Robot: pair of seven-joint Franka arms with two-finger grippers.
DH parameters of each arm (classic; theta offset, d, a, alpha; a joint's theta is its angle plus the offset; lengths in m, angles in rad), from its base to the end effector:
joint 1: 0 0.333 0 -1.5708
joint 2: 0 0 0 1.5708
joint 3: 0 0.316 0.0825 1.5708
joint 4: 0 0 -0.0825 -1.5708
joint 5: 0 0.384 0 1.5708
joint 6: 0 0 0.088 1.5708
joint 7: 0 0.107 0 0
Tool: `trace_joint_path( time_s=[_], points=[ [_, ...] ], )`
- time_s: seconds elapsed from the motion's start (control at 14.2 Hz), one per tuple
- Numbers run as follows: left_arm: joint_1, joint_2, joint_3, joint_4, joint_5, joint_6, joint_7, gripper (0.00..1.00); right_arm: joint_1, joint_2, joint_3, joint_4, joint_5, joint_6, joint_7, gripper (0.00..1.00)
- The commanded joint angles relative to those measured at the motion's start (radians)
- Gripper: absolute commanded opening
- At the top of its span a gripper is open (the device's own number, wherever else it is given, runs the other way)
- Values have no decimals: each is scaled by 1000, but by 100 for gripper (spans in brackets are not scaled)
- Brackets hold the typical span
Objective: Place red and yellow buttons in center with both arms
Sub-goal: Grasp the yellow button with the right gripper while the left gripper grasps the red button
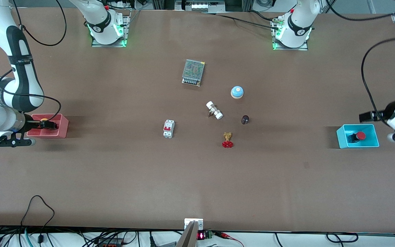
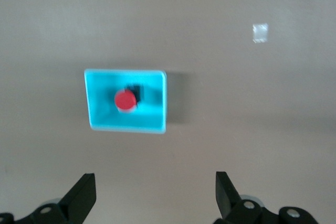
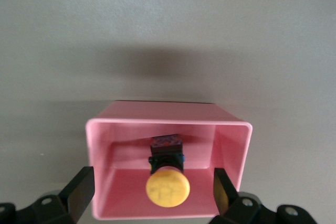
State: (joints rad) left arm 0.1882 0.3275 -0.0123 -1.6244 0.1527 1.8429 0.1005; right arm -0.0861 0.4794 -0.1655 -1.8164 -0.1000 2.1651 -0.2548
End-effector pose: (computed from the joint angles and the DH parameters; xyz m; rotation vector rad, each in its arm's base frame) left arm 0.6309 0.1252 0.4243 -3.0109 -0.0402 0.1918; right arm 0.6157 -0.1553 0.2691 3.0098 0.1176 -0.2433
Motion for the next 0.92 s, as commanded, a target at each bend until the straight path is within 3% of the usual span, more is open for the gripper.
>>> trace_joint_path(
  time_s=[0.0, 0.42, 0.85],
  points=[
    [63, 79, -6, -1, 30, 160, 117, 100, -32, -15, 9, -53, -3, 47, -44, 100],
    [157, 116, -8, -270, 28, 631, 194, 100, -37, -15, 9, -87, -1, 53, -44, 100],
    [201, 176, -23, -292, 28, 653, 235, 96, -37, 1, 11, -92, -1, 73, -44, 100]
  ],
)
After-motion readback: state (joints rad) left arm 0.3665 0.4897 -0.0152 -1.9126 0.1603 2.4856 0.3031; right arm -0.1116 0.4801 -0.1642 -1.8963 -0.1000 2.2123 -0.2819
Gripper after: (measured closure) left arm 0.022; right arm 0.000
